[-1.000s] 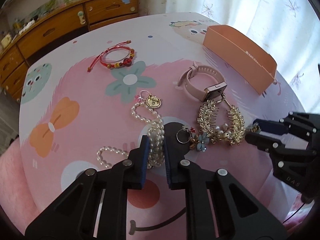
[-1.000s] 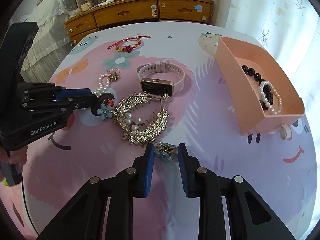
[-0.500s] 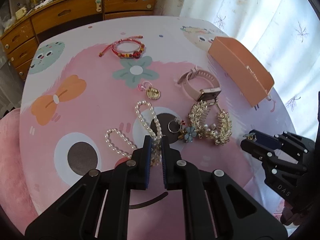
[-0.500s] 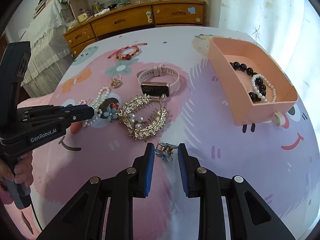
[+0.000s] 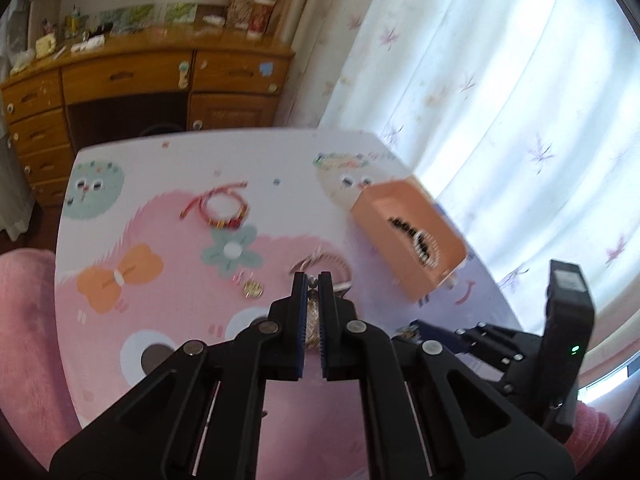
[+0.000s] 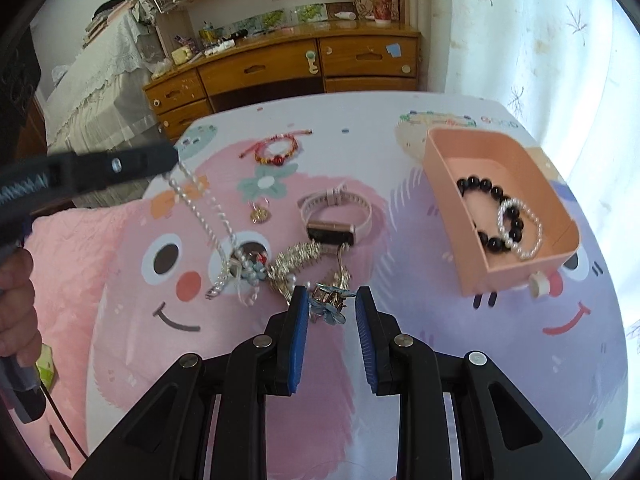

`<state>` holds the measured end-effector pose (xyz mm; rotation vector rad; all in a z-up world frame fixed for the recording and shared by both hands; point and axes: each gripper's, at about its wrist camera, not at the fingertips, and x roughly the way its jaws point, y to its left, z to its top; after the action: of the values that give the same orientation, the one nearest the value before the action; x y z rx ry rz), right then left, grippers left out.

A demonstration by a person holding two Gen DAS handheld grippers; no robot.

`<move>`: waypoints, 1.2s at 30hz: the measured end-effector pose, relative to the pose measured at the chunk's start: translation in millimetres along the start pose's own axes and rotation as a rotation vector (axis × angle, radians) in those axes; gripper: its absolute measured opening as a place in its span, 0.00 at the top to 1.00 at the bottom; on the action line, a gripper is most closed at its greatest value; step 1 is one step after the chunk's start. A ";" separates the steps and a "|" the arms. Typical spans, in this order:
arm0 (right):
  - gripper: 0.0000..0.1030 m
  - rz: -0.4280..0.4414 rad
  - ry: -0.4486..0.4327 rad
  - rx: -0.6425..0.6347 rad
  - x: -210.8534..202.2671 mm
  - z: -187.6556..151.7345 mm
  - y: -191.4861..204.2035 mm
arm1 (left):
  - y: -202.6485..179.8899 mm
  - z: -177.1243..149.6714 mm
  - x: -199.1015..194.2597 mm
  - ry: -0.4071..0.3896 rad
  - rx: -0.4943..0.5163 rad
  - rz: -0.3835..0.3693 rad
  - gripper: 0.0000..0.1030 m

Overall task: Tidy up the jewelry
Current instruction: 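Lift the pearl necklace with left tool while right tool grasps blue flower earring, then lower necklace and earring into the peach box and open both tools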

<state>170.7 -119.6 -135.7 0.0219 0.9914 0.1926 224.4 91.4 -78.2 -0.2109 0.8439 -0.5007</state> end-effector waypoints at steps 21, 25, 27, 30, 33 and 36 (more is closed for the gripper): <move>0.77 -0.005 -0.147 -0.021 -79.1 44.8 -32.9 | -93.8 102.9 -69.3 -0.300 0.093 -0.222 0.97; 0.77 -0.006 -0.172 -0.035 -92.5 47.2 -47.6 | -116.3 110.9 -57.9 -0.310 0.110 -0.248 0.97; 0.77 -0.008 -0.180 -0.041 -97.1 48.1 -56.0 | -125.9 112.5 -48.5 -0.308 0.115 -0.256 0.97; 0.77 -0.014 -0.187 -0.049 -103.1 48.7 -71.6 | -141.6 115.9 -29.5 -0.296 0.108 -0.262 0.97; 0.77 -0.017 -0.187 -0.053 -105.9 49.4 -89.7 | -156.3 116.2 -12.9 -0.283 0.103 -0.258 0.97; 0.77 -0.017 -0.183 -0.060 -106.3 51.4 -109.5 | -170.8 117.3 7.3 -0.267 0.093 -0.247 0.97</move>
<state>173.6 -241.9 -31.0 -0.0231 0.8024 0.2009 259.5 -61.9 57.0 -0.2917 0.5350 -0.7242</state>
